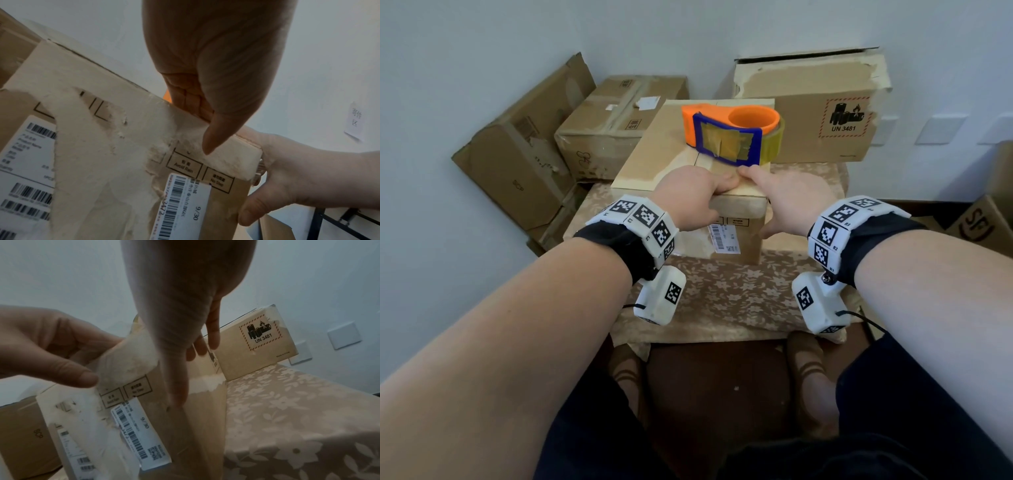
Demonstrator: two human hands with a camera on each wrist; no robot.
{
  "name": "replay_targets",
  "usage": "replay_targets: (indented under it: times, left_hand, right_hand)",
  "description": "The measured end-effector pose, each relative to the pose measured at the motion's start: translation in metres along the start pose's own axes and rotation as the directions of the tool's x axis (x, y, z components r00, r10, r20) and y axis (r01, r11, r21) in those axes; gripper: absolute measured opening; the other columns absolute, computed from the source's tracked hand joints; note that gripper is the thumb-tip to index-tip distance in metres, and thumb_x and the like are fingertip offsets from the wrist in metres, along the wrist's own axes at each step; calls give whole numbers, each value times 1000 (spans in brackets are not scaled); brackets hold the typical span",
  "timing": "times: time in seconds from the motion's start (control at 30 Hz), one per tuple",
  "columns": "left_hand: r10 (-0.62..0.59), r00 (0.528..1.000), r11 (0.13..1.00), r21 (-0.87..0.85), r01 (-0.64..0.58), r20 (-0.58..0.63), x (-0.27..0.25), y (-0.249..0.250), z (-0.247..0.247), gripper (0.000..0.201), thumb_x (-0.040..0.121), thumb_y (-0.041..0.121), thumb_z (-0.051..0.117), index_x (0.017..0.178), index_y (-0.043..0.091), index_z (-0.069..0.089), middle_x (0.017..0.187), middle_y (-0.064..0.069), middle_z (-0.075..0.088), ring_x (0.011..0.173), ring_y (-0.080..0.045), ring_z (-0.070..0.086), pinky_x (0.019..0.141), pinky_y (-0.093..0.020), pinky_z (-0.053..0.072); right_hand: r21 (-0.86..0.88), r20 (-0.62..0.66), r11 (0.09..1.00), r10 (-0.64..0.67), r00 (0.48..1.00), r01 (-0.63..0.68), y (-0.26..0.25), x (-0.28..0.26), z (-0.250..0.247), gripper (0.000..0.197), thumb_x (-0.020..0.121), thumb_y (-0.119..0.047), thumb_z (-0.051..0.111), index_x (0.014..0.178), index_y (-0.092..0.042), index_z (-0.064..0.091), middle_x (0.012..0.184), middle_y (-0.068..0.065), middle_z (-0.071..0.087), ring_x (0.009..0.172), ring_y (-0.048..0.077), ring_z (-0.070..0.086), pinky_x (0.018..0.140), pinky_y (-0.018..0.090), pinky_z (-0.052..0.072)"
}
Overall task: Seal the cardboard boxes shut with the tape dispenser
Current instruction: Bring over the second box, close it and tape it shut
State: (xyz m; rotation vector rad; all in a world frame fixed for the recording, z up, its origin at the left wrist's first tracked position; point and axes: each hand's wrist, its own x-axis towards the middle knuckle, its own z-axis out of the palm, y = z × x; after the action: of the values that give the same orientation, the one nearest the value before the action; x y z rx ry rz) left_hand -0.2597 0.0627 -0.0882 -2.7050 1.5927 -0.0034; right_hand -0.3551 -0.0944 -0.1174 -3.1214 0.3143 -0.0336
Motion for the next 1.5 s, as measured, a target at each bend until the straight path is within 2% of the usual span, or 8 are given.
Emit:
replay_targets:
  times: [0.1, 0.27, 0.63, 0.77, 0.93, 1.13, 1.3, 1.5]
  left_hand:
    - [-3, 1000, 1000, -5, 2, -18, 0, 0, 2, 68, 85, 19, 60, 145, 36, 35, 114, -1, 66, 102, -23, 58, 82, -32, 46]
    - [1, 1000, 1000, -18, -2, -31, 0, 0, 2, 65, 84, 20, 60, 144, 35, 39, 112, -2, 67, 102, -24, 59, 80, -31, 43]
    - [-13, 1000, 1000, -15, 13, -21, 2, -1, 5, 68, 85, 17, 59, 145, 37, 35, 112, -1, 67, 103, -22, 58, 75, -24, 37]
    - [-18, 1000, 1000, -9, 17, -13, 4, -2, 6, 66, 87, 16, 56, 146, 36, 34, 115, -1, 66, 105, -22, 58, 78, -25, 38]
    - [-21, 1000, 1000, -6, 21, -2, 5, -4, 8, 62, 91, 15, 53, 147, 33, 32, 134, 0, 57, 120, -22, 52, 95, -30, 38]
    - [-40, 999, 999, -21, 41, 31, 8, -4, 8, 59, 95, 11, 47, 147, 34, 32, 140, -1, 52, 124, -24, 49, 102, -31, 37]
    - [-45, 998, 998, -40, 46, 33, 9, 4, 4, 49, 99, 20, 43, 146, 30, 36, 128, -7, 60, 114, -27, 55, 95, -33, 41]
    - [-20, 1000, 1000, -22, 20, 18, 17, 24, -2, 46, 98, 19, 43, 143, 28, 42, 125, -5, 61, 112, -26, 55, 91, -30, 40]
  right_hand:
    - [4, -24, 1000, -3, 1000, 3, 1, 0, -1, 103, 67, -49, 81, 148, -33, 20, 118, 4, 63, 101, 29, 61, 62, 31, 39]
    - [79, -67, 996, 34, 997, -29, -4, 2, 0, 88, 70, -52, 77, 143, -33, 32, 116, 8, 64, 99, 31, 61, 69, 34, 46]
    - [175, -61, 984, -19, 998, 30, 3, 4, 0, 83, 78, -48, 73, 148, -31, 32, 126, 10, 61, 110, 32, 58, 92, 41, 48]
    - [148, -55, 987, -59, 997, 67, 5, 6, 1, 76, 84, -50, 65, 148, -29, 31, 123, 12, 62, 106, 31, 59, 90, 40, 48]
    - [165, -78, 978, -119, 990, 131, 6, 6, 0, 59, 90, -51, 56, 142, -30, 38, 107, 12, 66, 91, 31, 61, 77, 35, 47]
    - [134, -58, 979, -146, 988, 153, 10, 7, -3, 54, 95, -50, 47, 145, -32, 35, 112, 14, 64, 97, 32, 60, 79, 34, 44]
    - [143, -25, 978, -150, 988, 152, 15, 3, -14, 47, 99, -45, 42, 142, -28, 42, 115, 13, 63, 101, 31, 58, 74, 30, 37]
    - [147, -14, 978, -145, 989, 146, 32, -5, -26, 41, 98, -46, 42, 138, -37, 47, 113, 8, 65, 97, 27, 57, 72, 30, 36]
